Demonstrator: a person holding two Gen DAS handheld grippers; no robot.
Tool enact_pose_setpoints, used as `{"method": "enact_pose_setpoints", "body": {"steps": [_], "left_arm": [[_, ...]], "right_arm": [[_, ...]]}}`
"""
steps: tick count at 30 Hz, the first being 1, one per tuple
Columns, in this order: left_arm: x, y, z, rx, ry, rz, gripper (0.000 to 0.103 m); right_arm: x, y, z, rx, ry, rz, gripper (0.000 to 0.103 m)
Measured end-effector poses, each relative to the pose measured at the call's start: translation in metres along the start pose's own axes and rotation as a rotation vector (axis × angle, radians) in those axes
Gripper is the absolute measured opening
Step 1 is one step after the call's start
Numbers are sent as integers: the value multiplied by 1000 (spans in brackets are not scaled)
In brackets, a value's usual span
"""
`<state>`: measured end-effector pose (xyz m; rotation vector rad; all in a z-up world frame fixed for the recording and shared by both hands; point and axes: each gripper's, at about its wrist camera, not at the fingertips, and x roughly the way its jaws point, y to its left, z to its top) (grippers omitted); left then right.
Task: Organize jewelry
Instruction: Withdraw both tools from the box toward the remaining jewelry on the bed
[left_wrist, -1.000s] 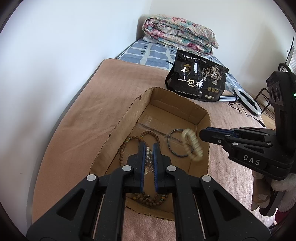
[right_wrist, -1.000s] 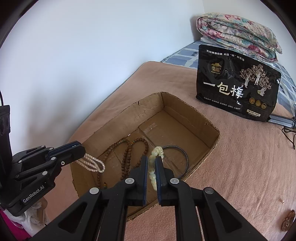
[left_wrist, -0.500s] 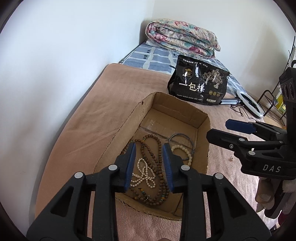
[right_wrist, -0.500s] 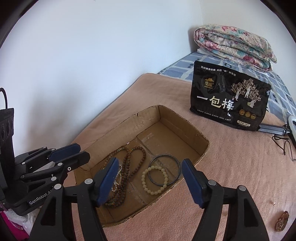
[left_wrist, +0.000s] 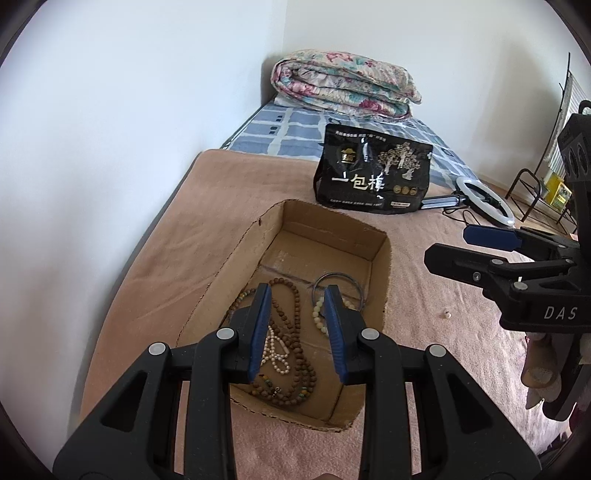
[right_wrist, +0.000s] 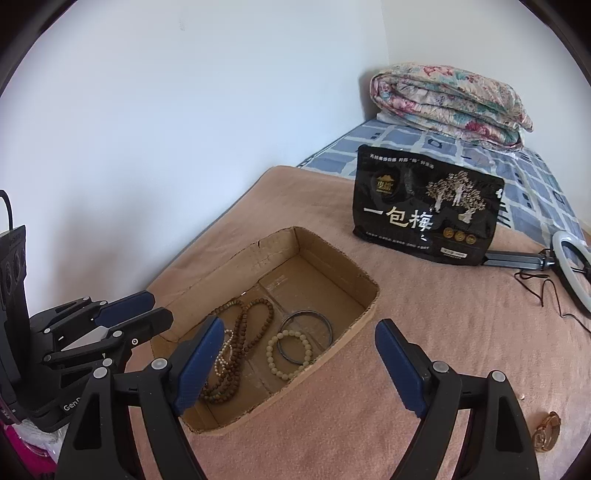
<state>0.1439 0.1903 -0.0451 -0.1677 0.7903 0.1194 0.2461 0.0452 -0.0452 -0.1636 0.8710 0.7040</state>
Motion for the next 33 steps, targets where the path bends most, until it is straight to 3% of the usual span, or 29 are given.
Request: {"method": "enact_pose_setpoints", "body": {"steps": [6, 10, 15, 19, 24, 27, 33], "left_arm": [[-14, -18, 4, 31, -26, -14, 29], [-24, -30, 6, 49, -45, -28, 29], [-34, -49, 7, 79, -63, -48, 29], [-41, -66, 7, 102, -83, -69, 49], [-48, -87, 7, 133, -95, -100, 52], [-52, -100, 6, 150, -104, -124, 64], [-53, -125, 6, 183, -94, -166, 65]], "right_arm": [[-21, -10, -4, 28, -19, -2, 86], [-36, -19, -9, 43, -43, -15, 96], [-57, -33, -14, 64, -67, -40, 101], [-73, -46, -20, 80, -82, -64, 103], [-91, -62, -28, 94, -91, -93, 103], [-104, -72, -34, 94, -92, -115, 103], [-131, -102, -48, 126, -106, -171, 103]]}}
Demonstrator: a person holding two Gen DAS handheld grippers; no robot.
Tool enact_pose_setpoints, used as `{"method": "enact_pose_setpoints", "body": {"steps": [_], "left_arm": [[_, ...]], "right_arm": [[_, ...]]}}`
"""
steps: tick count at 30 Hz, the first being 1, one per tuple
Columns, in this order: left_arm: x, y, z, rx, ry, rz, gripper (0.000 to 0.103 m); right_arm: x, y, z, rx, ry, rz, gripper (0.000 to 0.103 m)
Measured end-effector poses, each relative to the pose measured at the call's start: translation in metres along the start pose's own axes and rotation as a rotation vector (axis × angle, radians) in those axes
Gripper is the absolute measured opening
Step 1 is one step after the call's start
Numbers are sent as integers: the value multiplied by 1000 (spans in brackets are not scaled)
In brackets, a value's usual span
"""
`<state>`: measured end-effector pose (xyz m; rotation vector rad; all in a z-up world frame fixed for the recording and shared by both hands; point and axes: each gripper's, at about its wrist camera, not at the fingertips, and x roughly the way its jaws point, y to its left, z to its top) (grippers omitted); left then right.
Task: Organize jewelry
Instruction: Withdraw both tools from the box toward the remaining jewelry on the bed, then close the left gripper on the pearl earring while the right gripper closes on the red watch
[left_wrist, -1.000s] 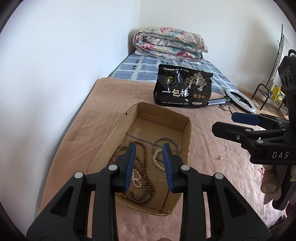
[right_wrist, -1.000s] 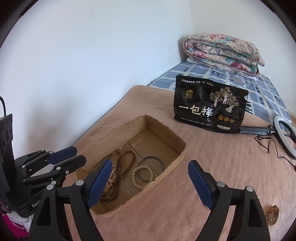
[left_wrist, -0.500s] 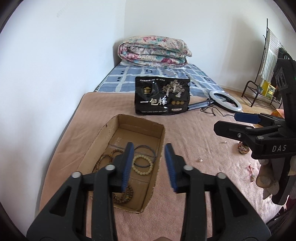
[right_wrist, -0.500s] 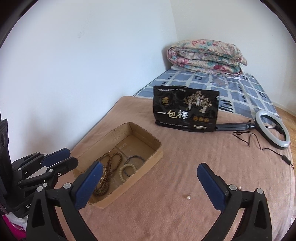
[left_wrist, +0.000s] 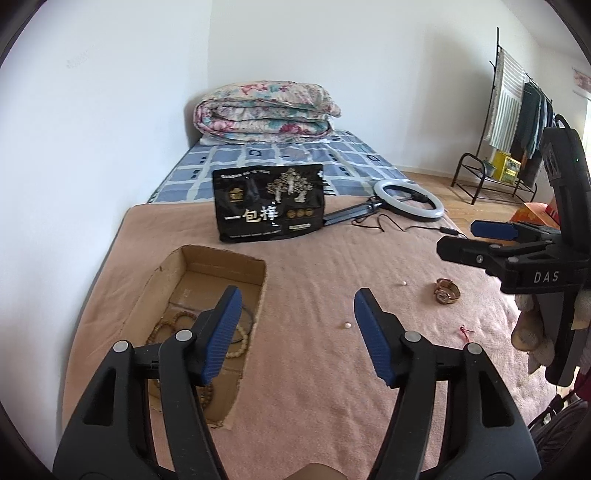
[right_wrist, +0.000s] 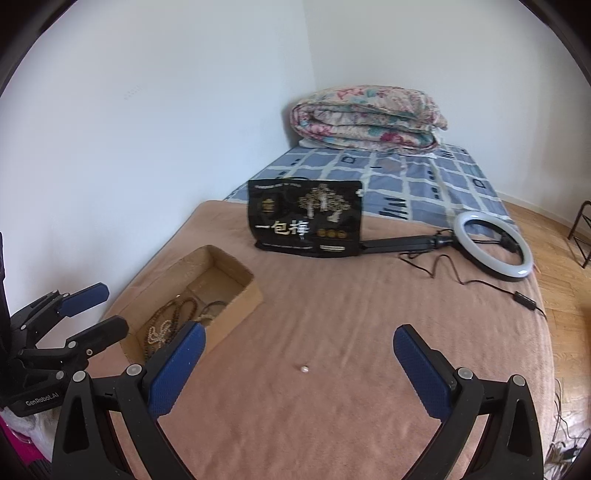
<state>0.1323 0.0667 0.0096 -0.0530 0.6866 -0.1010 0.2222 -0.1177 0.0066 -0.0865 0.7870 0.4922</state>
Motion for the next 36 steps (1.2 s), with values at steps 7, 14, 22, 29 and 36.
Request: {"method": "enact_pose_setpoints", "body": {"steps": [7, 14, 22, 29, 36], "left_arm": [[10, -20, -1, 23, 7, -31, 65], [27, -38, 0, 25, 30, -75, 65], [52, -49, -2, 9, 83, -117, 65], [75, -57, -6, 5, 118, -133, 65], [103, -59, -15, 7, 159, -148, 60]], "right_arm": [[-24, -48, -13, 42, -4, -77, 103], [-42, -94, -27, 85, -6, -154, 103], [-51, -141, -43, 140, 7, -221, 103], [-40, -173, -59, 195, 42, -246, 103], [-22, -192, -72, 215, 68, -249, 103]]}}
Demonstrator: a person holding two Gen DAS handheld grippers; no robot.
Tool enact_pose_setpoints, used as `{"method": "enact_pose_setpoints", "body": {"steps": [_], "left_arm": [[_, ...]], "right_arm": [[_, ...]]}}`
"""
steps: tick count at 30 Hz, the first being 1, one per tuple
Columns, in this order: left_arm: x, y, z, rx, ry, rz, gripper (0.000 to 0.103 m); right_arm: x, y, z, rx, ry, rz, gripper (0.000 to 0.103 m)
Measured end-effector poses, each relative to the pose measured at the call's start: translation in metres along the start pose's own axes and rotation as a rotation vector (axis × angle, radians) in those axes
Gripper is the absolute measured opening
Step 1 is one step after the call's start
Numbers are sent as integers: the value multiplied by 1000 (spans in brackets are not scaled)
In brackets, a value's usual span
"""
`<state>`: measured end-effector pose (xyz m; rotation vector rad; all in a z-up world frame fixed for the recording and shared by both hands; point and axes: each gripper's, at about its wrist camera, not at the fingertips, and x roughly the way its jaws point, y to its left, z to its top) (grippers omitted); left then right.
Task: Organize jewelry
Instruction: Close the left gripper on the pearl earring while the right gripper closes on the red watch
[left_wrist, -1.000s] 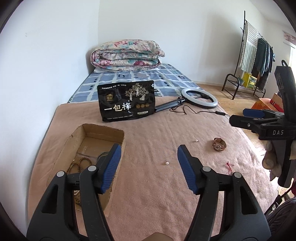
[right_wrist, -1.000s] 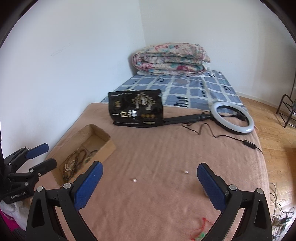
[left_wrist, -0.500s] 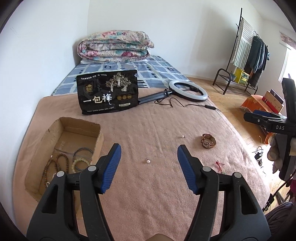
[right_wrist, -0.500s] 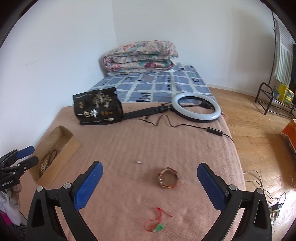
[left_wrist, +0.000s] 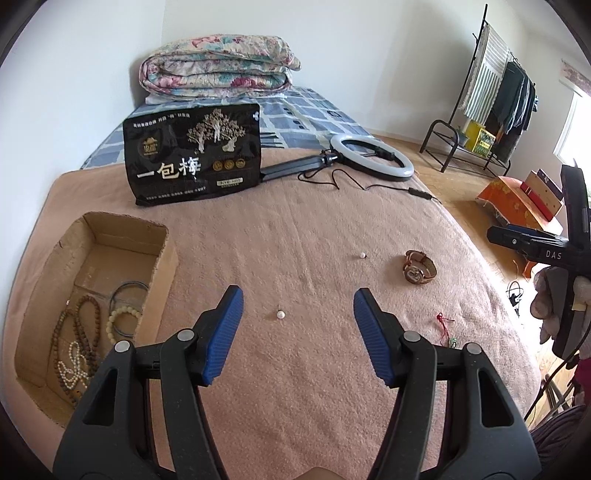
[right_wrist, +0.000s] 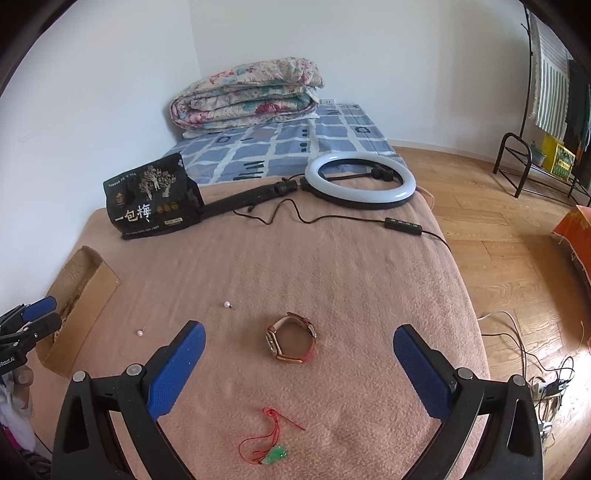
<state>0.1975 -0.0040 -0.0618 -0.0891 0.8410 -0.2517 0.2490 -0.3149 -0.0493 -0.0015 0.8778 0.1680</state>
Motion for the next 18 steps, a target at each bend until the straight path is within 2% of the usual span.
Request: {"method": "enact_pose_setpoints", "body": {"steps": [6, 9, 11, 16, 18], "left_arm": [[30, 2, -8, 6, 58, -3, 51], [43, 3, -11, 3, 74, -5, 49], [53, 3, -14, 6, 90, -6, 41], [76, 4, -23, 22, 129, -11, 39], [86, 4, -27, 24, 152, -9, 33]], "right_arm": [[22, -2, -4, -10, 24, 0, 103], [31, 1, -7, -21, 33, 2, 103], [40, 2, -9, -31, 45, 2, 103], [64, 4, -16, -43, 80, 11, 103], [73, 5, -18, -48, 94, 14, 103]]}}
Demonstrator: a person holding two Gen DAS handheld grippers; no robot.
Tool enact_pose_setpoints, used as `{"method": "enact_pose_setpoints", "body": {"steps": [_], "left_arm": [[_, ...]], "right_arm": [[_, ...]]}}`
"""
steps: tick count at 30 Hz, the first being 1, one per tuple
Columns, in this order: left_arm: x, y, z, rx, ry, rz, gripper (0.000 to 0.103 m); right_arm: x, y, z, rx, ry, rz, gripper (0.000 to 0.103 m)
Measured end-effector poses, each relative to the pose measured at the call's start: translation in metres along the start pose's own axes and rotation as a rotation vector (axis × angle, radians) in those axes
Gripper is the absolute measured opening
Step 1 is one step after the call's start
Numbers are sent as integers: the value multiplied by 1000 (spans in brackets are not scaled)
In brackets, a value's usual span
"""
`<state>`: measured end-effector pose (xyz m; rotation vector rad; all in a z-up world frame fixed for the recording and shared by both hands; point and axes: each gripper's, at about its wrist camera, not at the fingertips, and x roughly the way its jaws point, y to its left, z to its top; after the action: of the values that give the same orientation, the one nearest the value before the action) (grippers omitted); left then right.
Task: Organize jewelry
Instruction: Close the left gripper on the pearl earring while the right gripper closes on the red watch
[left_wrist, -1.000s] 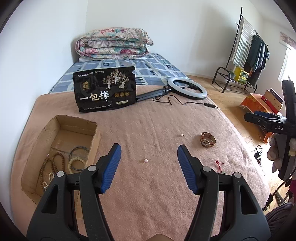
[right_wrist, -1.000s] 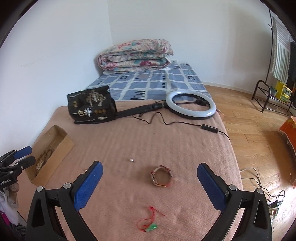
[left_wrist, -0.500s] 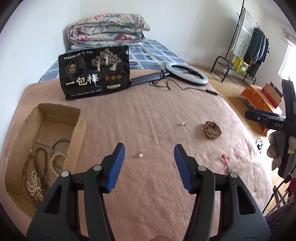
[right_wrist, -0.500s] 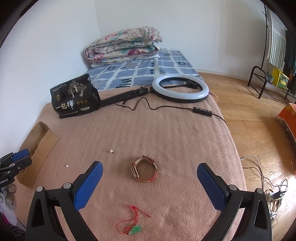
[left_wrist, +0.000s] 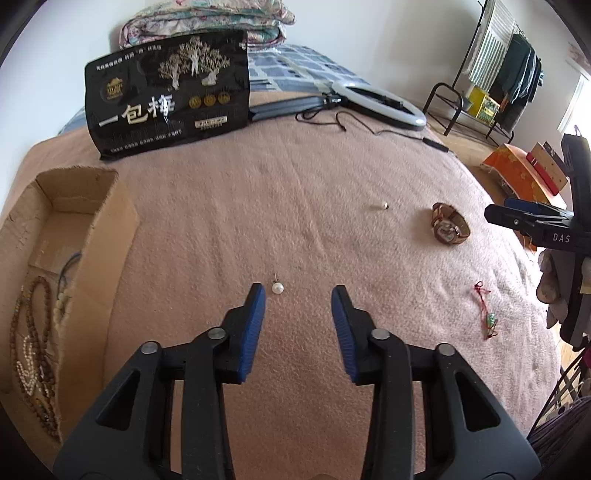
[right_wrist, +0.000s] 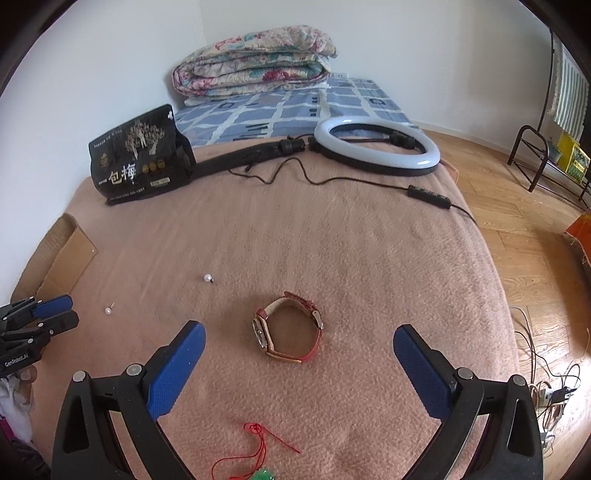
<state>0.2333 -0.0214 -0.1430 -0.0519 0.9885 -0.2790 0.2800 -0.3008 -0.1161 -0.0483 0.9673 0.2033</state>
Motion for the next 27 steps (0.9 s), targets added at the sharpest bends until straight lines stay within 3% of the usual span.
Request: {"method": "enact_pose_setpoints", "body": {"steps": [10, 24, 27], "left_arm": [[32, 4, -2, -1, 31, 34, 31], [51, 12, 2, -5, 42, 61, 14], [51, 12, 2, 1, 41, 64, 11]], "right_arm": [[36, 1, -7, -27, 47, 0, 103], [62, 3, -6, -46, 80, -6, 103], [68, 4, -6, -60, 98, -8, 98]]}}
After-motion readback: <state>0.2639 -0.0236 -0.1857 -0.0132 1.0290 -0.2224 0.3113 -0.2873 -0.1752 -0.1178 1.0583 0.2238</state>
